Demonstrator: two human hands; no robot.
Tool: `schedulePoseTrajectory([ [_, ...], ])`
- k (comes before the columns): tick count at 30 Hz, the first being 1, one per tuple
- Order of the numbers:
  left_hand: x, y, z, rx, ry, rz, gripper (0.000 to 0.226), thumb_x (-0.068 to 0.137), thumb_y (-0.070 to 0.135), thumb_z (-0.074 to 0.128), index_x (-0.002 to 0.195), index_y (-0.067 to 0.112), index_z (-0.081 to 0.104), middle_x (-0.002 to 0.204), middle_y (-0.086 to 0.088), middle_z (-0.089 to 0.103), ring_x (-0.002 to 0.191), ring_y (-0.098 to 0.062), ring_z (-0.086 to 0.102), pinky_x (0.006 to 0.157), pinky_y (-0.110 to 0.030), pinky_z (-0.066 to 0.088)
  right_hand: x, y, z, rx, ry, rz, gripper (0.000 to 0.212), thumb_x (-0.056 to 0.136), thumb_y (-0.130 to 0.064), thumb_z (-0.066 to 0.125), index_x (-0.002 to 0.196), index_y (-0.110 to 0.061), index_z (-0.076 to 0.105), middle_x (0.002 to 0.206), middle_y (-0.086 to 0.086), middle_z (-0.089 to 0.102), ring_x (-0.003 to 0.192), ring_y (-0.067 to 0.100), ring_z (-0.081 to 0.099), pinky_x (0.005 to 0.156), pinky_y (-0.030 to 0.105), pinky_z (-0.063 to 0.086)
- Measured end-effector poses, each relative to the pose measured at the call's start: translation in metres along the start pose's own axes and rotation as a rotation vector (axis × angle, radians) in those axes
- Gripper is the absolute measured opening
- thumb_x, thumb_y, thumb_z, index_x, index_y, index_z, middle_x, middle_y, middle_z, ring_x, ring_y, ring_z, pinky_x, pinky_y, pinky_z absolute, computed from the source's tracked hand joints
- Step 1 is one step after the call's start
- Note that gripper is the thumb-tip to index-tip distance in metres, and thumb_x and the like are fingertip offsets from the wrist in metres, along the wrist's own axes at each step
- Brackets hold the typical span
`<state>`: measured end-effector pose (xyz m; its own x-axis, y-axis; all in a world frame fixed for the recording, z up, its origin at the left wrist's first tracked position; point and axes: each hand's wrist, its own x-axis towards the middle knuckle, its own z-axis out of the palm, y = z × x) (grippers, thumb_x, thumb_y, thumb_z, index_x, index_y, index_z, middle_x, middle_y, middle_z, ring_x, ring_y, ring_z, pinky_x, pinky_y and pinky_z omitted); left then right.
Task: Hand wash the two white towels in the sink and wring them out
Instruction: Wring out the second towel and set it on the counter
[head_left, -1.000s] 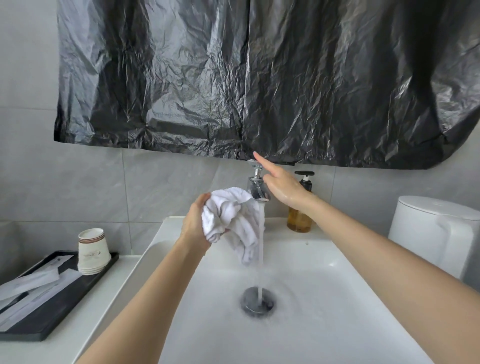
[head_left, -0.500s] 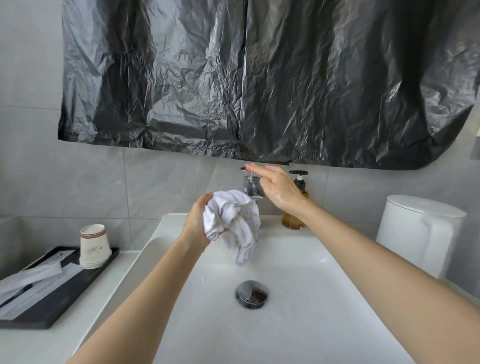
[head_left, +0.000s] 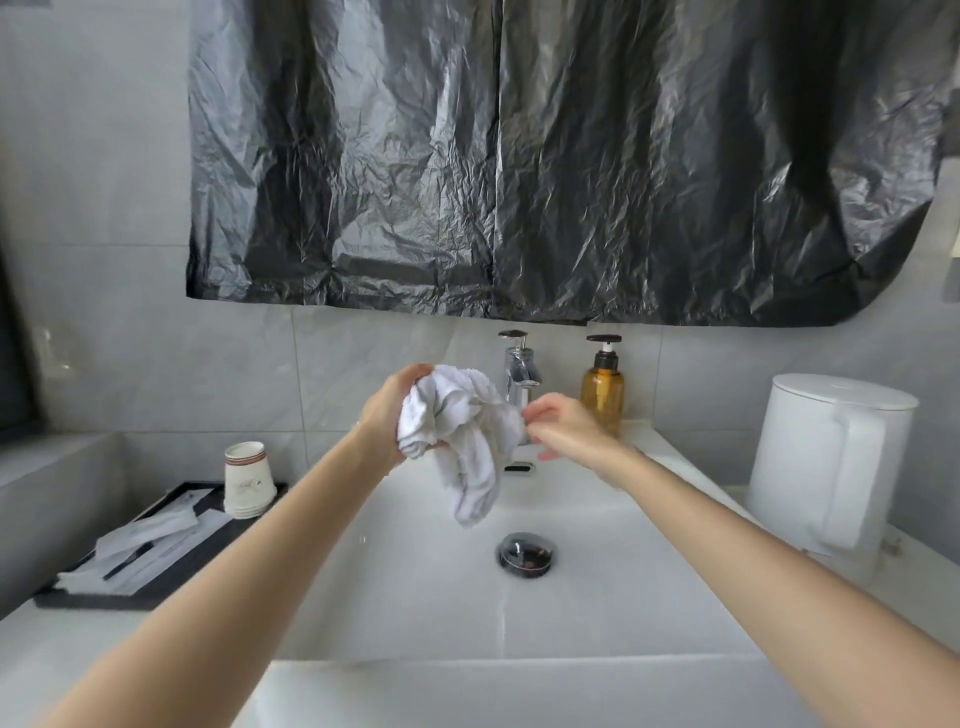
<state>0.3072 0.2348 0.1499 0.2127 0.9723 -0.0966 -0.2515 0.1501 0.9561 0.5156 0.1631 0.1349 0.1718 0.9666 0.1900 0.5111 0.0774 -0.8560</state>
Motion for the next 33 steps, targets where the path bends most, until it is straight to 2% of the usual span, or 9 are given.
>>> schedulePoseTrajectory([
  [2, -0.011, 0.003, -0.010, 0.049, 0.013, -0.037, 0.061, 0.047, 0.055, 0.073, 0.086, 0.012, 0.053, 0.084, -0.008, 0.047, 0.078, -0.023, 0.050, 0.082, -0.035, 0.042, -0.012, -0.008, 0.010, 0.003, -0.144, -0.068, 0.056, 0.084, -0.011, 0.063, 0.133, -0.030, 0.046, 0.122, -0.006, 0.056, 0.111, 0.015, 0.058, 0.087, 0.033, 0.056],
  [4, -0.027, 0.006, -0.018, 0.096, -0.005, -0.068, 0.058, 0.042, 0.056, 0.071, 0.072, 0.009, 0.053, 0.068, -0.007, 0.051, 0.061, -0.019, 0.054, 0.070, -0.024, 0.048, -0.023, -0.020, 0.021, 0.026, -0.274, -0.100, 0.063, 0.086, -0.018, 0.066, 0.139, -0.037, 0.039, 0.120, -0.010, 0.057, 0.113, 0.014, 0.059, 0.092, 0.035, 0.054],
  [6, -0.041, 0.004, -0.027, 0.179, -0.034, -0.106, 0.054, 0.061, 0.056, 0.070, 0.069, 0.004, 0.054, 0.056, -0.010, 0.052, 0.043, -0.018, 0.049, 0.053, -0.018, 0.046, -0.034, -0.030, 0.034, 0.037, -0.330, -0.122, 0.053, 0.088, -0.030, 0.068, 0.135, -0.029, 0.044, 0.117, -0.003, 0.065, 0.105, 0.014, 0.065, 0.089, 0.037, 0.056],
  [9, -0.054, 0.000, -0.043, 0.202, 0.045, -0.114, 0.052, 0.077, 0.045, 0.072, 0.115, 0.011, 0.063, 0.105, -0.014, 0.067, 0.082, -0.028, 0.066, 0.073, -0.047, 0.058, -0.046, -0.033, 0.055, 0.054, -0.316, -0.128, 0.042, 0.086, -0.041, 0.069, 0.116, -0.018, 0.050, 0.102, 0.010, 0.070, 0.085, 0.019, 0.072, 0.077, 0.037, 0.060],
  [15, -0.076, -0.002, -0.066, 0.289, -0.030, -0.221, 0.036, 0.092, 0.045, 0.059, 0.101, 0.011, 0.064, 0.096, -0.013, 0.068, 0.084, -0.031, 0.066, 0.091, -0.054, 0.051, -0.062, -0.030, 0.079, 0.006, -0.292, -0.116, 0.021, 0.094, -0.029, 0.060, 0.107, -0.013, 0.057, 0.096, 0.015, 0.069, 0.069, 0.022, 0.065, 0.075, 0.041, 0.059],
  [18, -0.081, -0.005, -0.068, 0.368, 0.050, -0.227, 0.041, 0.089, 0.048, 0.063, 0.109, 0.011, 0.063, 0.101, -0.014, 0.070, 0.084, -0.031, 0.068, 0.080, -0.049, 0.057, -0.064, -0.033, 0.080, -0.255, -0.218, -0.204, 0.035, 0.090, -0.030, 0.062, 0.124, -0.022, 0.055, 0.110, 0.007, 0.067, 0.088, 0.019, 0.062, 0.078, 0.029, 0.052],
  [23, -0.088, -0.022, -0.071, 0.358, 0.086, -0.230, 0.030, 0.099, 0.037, 0.052, 0.103, 0.008, 0.055, 0.083, -0.013, 0.064, 0.063, -0.026, 0.065, 0.052, -0.036, 0.052, -0.063, -0.030, 0.097, -0.378, -0.313, -0.376, 0.056, 0.082, -0.039, 0.069, 0.134, -0.036, 0.051, 0.123, 0.004, 0.064, 0.112, 0.021, 0.059, 0.095, 0.036, 0.048],
  [27, -0.084, -0.032, -0.083, 0.287, 0.120, -0.221, 0.030, 0.099, 0.020, 0.051, 0.123, 0.001, 0.053, 0.114, -0.018, 0.059, 0.100, -0.030, 0.062, 0.079, -0.043, 0.051, -0.068, -0.017, 0.112, -0.386, -0.391, -0.456, 0.049, 0.080, -0.024, 0.075, 0.127, -0.021, 0.060, 0.127, 0.007, 0.056, 0.120, 0.018, 0.051, 0.093, 0.024, 0.043],
  [33, -0.093, -0.027, -0.085, 0.313, 0.039, -0.200, 0.031, 0.096, 0.024, 0.046, 0.119, 0.005, 0.050, 0.110, -0.018, 0.055, 0.090, -0.032, 0.057, 0.083, -0.046, 0.041, -0.075, -0.023, 0.115, -0.284, -0.185, -0.583, 0.030, 0.086, -0.037, 0.061, 0.116, -0.038, 0.063, 0.115, -0.016, 0.065, 0.092, 0.010, 0.064, 0.083, 0.027, 0.050],
])
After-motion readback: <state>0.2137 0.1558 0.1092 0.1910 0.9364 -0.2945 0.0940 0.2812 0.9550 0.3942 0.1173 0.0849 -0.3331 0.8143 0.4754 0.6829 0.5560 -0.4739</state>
